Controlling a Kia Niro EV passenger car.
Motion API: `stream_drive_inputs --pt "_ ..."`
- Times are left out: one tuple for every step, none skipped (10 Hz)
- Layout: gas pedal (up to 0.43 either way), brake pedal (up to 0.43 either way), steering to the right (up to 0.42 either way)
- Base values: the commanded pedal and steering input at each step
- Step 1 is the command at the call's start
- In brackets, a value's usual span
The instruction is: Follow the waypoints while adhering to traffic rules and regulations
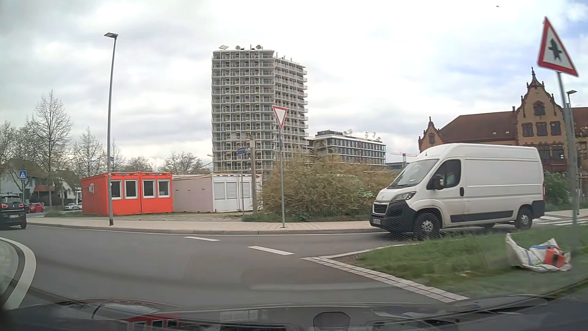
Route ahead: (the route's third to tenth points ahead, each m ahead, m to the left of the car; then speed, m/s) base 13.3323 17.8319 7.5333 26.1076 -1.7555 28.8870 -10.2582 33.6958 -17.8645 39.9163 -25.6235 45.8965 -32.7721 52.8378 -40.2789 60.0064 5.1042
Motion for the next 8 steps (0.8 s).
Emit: stream_drive_inputs --pt "0.047 0.000 -0.308" --pt "0.047 0.000 -0.310" --pt "0.047 0.000 -0.316" --pt "0.059 0.000 -0.320" --pt "0.059 0.000 -0.325" --pt "0.059 0.000 -0.329" --pt "0.059 0.000 -0.333" --pt "0.059 0.000 -0.336"
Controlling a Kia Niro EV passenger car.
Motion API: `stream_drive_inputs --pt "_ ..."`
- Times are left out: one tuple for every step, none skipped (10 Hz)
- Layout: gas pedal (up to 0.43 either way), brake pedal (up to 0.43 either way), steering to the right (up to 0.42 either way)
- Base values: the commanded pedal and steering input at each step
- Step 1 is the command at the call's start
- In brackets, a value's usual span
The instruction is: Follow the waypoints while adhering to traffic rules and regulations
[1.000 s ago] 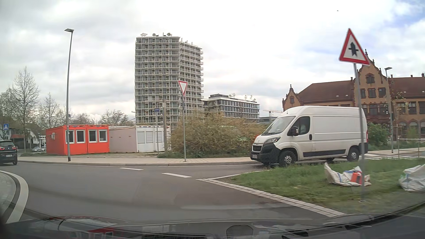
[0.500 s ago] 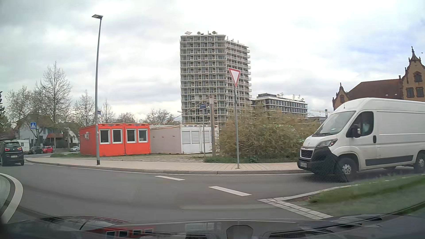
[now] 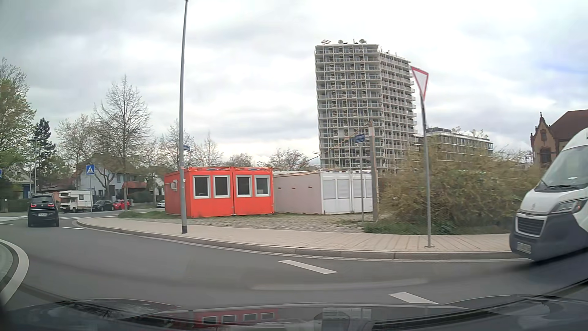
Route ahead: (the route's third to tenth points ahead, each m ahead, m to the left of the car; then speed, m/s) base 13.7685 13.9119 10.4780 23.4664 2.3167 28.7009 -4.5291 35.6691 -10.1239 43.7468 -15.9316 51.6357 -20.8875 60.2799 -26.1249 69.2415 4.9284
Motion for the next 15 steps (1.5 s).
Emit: stream_drive_inputs --pt "0.059 0.000 -0.342" --pt "0.059 0.000 -0.344" --pt "0.059 0.000 -0.345" --pt "0.059 0.000 -0.345" --pt "0.059 0.000 -0.345" --pt "0.059 0.000 -0.345" --pt "0.059 0.000 -0.345" --pt "0.079 0.000 -0.345" --pt "0.087 0.000 -0.345" --pt "0.098 0.000 -0.346" --pt "0.098 0.000 -0.346" --pt "0.098 0.000 -0.346" --pt "0.098 0.000 -0.346" --pt "0.098 0.000 -0.344" --pt "0.098 0.000 -0.342"
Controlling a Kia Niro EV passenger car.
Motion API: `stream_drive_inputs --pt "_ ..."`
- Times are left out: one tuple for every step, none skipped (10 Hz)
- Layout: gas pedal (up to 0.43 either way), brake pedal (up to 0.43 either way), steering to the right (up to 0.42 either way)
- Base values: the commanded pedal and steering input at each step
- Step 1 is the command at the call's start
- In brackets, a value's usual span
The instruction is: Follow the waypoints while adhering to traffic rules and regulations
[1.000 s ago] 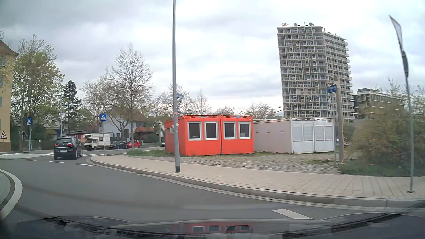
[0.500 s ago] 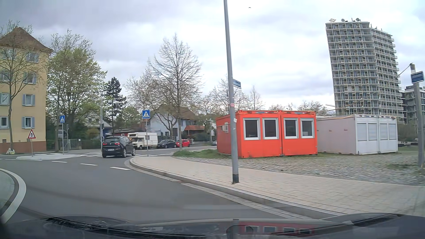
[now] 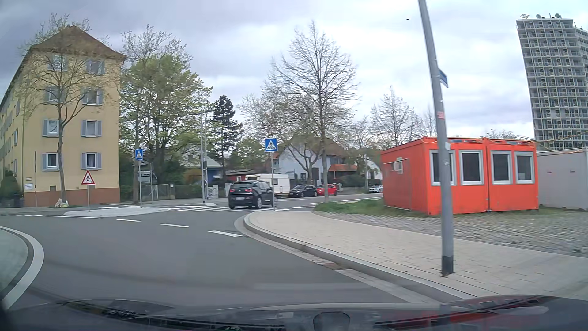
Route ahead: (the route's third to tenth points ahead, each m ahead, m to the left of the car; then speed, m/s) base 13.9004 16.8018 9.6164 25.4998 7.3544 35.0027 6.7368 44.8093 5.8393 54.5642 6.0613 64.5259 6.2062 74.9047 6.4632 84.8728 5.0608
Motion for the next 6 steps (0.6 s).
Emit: stream_drive_inputs --pt "0.098 0.000 -0.334" --pt "0.098 0.000 -0.321" --pt "0.098 0.000 -0.304" --pt "0.098 0.000 -0.296" --pt "0.098 0.000 -0.294" --pt "0.098 0.000 -0.294"
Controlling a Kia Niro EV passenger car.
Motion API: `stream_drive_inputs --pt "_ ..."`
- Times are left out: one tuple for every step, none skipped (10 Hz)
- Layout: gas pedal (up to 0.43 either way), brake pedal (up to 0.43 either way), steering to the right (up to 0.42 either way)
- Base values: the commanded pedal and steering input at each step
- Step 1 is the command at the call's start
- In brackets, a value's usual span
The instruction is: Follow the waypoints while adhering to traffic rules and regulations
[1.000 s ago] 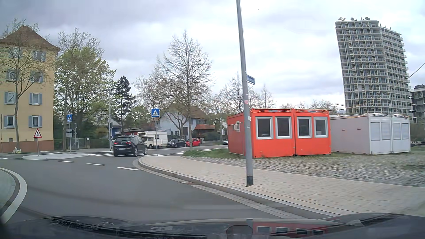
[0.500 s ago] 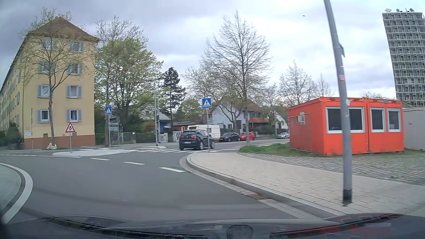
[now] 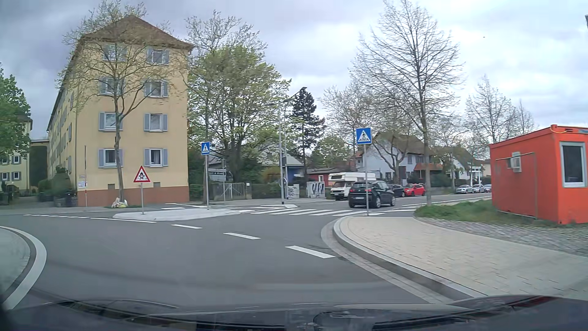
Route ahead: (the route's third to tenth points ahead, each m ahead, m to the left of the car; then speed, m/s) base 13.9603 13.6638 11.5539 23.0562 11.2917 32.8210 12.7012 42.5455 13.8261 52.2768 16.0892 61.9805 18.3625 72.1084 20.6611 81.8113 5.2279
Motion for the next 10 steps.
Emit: stream_drive_inputs --pt "0.098 0.000 -0.293" --pt "0.098 0.000 -0.290" --pt "0.098 0.000 -0.285" --pt "0.098 0.000 -0.283" --pt "0.098 0.000 -0.282" --pt "0.098 0.000 -0.283" --pt "0.098 0.000 -0.286" --pt "0.098 0.000 -0.293" --pt "0.098 0.000 -0.301" --pt "0.098 0.000 -0.312"
